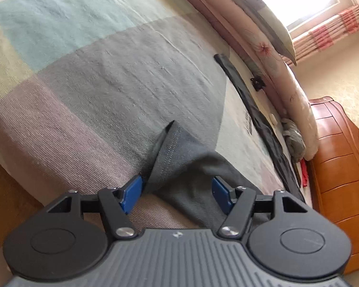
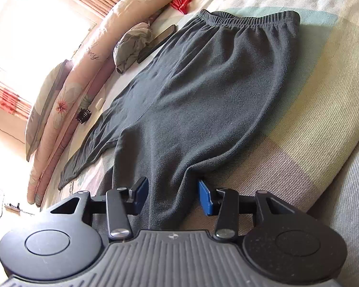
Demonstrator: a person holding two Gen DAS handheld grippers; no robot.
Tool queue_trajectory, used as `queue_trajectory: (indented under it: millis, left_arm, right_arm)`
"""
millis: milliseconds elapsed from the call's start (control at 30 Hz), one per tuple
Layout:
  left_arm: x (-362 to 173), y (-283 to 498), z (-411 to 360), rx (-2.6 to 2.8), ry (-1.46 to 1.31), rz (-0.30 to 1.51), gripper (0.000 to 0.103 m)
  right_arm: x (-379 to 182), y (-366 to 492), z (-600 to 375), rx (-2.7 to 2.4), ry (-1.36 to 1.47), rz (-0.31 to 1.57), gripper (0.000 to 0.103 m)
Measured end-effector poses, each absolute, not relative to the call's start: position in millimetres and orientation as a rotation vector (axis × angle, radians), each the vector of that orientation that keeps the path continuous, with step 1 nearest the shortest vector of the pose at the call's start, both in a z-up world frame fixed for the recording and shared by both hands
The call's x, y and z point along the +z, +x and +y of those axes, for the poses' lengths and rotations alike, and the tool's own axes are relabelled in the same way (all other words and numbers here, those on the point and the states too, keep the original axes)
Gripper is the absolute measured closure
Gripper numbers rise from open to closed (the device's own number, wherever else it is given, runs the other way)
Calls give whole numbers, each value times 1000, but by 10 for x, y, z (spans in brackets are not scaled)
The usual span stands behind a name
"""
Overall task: Fold clothes
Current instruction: 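Grasp the sweatpants leg edge with the left gripper and pull it straight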
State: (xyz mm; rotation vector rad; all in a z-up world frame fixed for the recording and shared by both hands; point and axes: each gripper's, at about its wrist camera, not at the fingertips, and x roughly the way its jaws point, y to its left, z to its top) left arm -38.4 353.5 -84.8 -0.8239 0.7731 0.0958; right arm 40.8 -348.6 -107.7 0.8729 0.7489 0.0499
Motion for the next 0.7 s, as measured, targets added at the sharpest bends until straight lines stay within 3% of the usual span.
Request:
queue_trajectory:
  millis: [100, 300, 533, 700]
  left_arm:
    - [-755, -447, 3549, 207, -740, 745, 39]
    - [-955, -436, 3547, 94, -892, 759, 38]
    - [-944, -58, 3523, 43, -812, 735, 30]
    - [-1006, -215, 3445, -45, -808, 707, 28]
  right_arm:
    - [-1087, 397, -3502, 54, 878, 749, 53]
    - [-1077, 410, -3477, 54, 857, 744, 52]
    - [-1079, 408, -3479, 52, 859, 741, 52]
    - [-1089, 374, -3479, 60, 861, 732, 52]
